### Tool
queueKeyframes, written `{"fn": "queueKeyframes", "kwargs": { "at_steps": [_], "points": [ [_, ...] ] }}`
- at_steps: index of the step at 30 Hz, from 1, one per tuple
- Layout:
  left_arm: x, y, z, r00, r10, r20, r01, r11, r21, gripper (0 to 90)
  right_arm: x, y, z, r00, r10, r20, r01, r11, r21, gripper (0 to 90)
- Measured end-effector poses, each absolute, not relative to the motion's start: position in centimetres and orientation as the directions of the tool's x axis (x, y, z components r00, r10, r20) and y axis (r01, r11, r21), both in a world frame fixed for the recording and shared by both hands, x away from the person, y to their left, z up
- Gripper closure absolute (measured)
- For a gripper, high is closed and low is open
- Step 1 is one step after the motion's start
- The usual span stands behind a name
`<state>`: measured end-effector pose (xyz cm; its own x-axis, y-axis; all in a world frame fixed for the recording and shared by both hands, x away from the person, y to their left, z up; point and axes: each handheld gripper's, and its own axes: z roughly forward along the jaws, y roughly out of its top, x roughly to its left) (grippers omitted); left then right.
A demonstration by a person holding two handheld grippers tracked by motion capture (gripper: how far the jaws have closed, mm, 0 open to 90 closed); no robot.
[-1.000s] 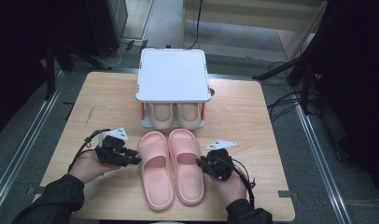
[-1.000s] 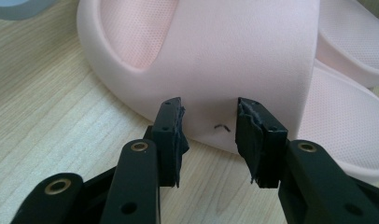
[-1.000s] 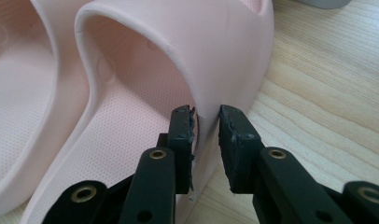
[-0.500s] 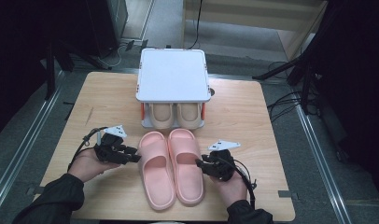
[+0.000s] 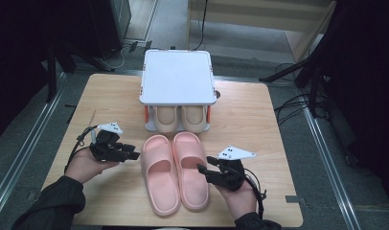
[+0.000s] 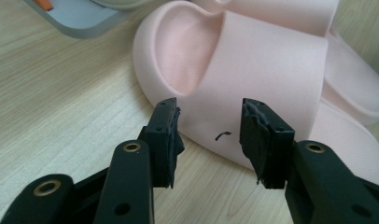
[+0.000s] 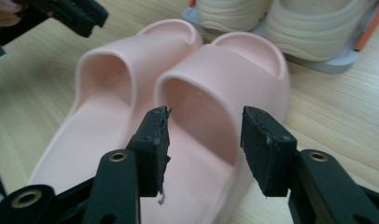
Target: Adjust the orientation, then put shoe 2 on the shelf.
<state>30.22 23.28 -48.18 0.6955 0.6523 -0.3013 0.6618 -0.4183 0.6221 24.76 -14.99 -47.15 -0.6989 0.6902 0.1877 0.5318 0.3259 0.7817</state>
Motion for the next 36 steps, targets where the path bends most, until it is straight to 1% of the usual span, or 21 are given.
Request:
{"fn": "queueKeyframes", "kwargs": {
  "at_steps": [4,8,13,16,19,24,28,36],
  "points": [
    [30.3,23.3,-47.9,0.694,0.653,-0.303,0.661,-0.412,0.627,55.5,24.3,-14.2,-47.2,-0.715,0.665,0.217,0.537,0.324,0.779,49.1],
    [30.4,23.4,-47.6,0.698,0.651,-0.298,0.654,-0.41,0.636,54.6,23.8,-13.3,-47.4,-0.725,0.656,0.208,0.527,0.334,0.781,45.1],
    [30.5,23.5,-47.5,0.697,0.655,-0.292,0.649,-0.404,0.644,54.0,23.4,-12.2,-47.9,-0.739,0.645,0.193,0.513,0.355,0.781,43.4],
    [30.6,23.5,-47.3,0.699,0.654,-0.29,0.646,-0.402,0.648,54.0,23.4,-11.6,-48.4,-0.74,0.642,0.201,0.518,0.353,0.779,41.6],
    [30.7,23.5,-47.2,0.702,0.649,-0.294,0.644,-0.402,0.651,56.5,23.5,-11.1,-48.7,-0.738,0.643,0.204,0.525,0.357,0.772,39.6],
    [31.0,23.4,-46.7,0.71,0.643,-0.287,0.628,-0.394,0.671,61.0,23.9,-10.2,-49.5,-0.728,0.658,0.192,0.529,0.361,0.768,36.5],
    [31.3,23.3,-46.7,0.71,0.645,-0.283,0.626,-0.394,0.673,61.1,24.3,-9.1,-50.2,-0.714,0.677,0.177,0.535,0.366,0.761,33.9],
    [31.3,23.5,-46.7,0.709,0.648,-0.28,0.625,-0.39,0.676,61.1,25.2,-7.4,-51.1,-0.672,0.716,0.192,0.567,0.33,0.754,29.0]
  ]
}}
